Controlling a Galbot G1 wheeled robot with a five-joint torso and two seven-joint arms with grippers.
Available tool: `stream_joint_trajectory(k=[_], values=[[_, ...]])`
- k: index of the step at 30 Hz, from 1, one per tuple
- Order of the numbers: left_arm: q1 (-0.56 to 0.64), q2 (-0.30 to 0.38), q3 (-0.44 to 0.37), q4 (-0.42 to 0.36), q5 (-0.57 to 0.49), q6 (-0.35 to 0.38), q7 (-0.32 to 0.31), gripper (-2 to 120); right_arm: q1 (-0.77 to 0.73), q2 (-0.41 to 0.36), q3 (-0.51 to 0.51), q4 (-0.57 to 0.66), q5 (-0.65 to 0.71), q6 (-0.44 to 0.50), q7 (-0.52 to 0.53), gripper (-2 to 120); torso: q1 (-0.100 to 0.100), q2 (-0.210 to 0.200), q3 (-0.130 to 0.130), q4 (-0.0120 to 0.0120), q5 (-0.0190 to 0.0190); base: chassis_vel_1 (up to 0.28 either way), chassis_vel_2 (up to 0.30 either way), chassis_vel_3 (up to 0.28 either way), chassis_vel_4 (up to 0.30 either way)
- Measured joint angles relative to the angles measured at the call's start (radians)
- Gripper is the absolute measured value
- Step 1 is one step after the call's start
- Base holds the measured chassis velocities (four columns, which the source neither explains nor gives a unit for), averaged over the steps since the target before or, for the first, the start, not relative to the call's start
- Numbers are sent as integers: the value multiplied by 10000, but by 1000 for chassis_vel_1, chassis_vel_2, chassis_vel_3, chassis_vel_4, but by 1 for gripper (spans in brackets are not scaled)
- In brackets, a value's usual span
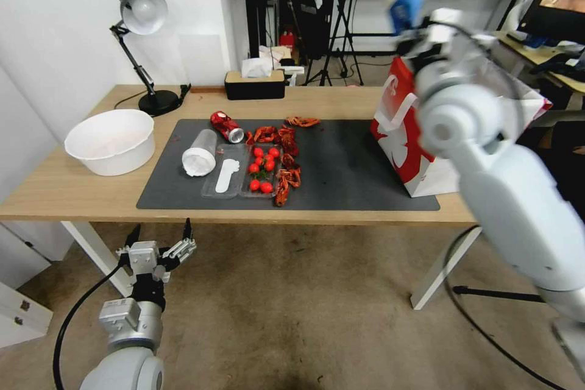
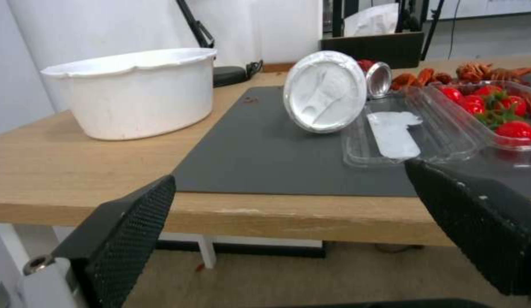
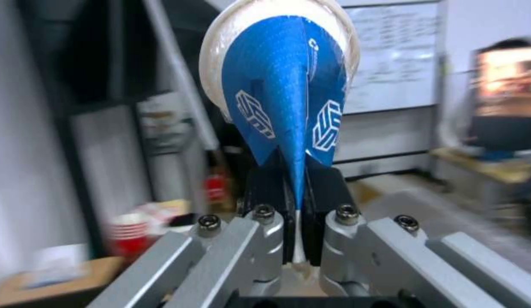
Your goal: Pick up the trash from the table and place it into the takeout bag.
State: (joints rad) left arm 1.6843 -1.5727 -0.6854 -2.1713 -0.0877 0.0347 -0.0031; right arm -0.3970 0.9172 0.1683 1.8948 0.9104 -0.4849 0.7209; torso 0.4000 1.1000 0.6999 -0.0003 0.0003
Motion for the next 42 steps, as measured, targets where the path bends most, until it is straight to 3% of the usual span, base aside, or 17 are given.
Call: stream_joint_trajectory(k=[3, 12, 24, 30, 31, 32, 34, 41, 42], values=[[0, -7, 51, 7, 54, 0, 3, 100, -478, -367, 518, -66, -72, -227, -16, 0, 0, 0, 1, 1, 0, 0, 0, 0, 0], [76, 19, 67, -54, 85, -11, 7, 100, -1195, -468, 964, -46, -71, -639, -26, 1, 0, 0, 1, 4, -1, 0, 0, 0, 0], [196, 32, 72, -149, 190, -89, 9, 100, -1596, -624, 1255, 217, 64, -785, -32, 48, 0, 0, 1, 4, -3, 0, 0, 0, 0], [209, 28, 82, -184, 206, -96, 10, 100, -1609, -667, 1313, 287, 190, -704, -59, 57, 0, 0, 1, 2, -2, 0, 0, 0, 0], [211, 29, 83, -188, 208, -95, 10, 100, -1609, -672, 1324, 296, 212, -644, -84, 65, 0, 0, 1, 2, -2, 0, 0, 0, 0], [211, 29, 83, -188, 208, -95, 10, 100, -1609, -672, 1324, 296, 212, -644, -84, 65, 0, 0, 1, 2, -2, 0, 0, 0, 0], [231, 24, 94, -219, 225, -98, 12, 100, -1598, -717, 1380, 374, 395, -19, -404, 82, 0, 0, 1, 3, -1, 0, 0, 0, 0], [255, 22, 99, -248, 250, -99, 15, 100, -1604, -846, 1556, 661, 895, 1153, -1343, 100, 0, 0, 1, 5, -5, 0, 0, 0, 0], [264, 21, 100, -251, 263, -98, 16, 100, -1687, -924, 1644, 811, 1013, 1675, -1897, 100, 0, 0, 0, 4, -4, 0, 0, 0, 0]])
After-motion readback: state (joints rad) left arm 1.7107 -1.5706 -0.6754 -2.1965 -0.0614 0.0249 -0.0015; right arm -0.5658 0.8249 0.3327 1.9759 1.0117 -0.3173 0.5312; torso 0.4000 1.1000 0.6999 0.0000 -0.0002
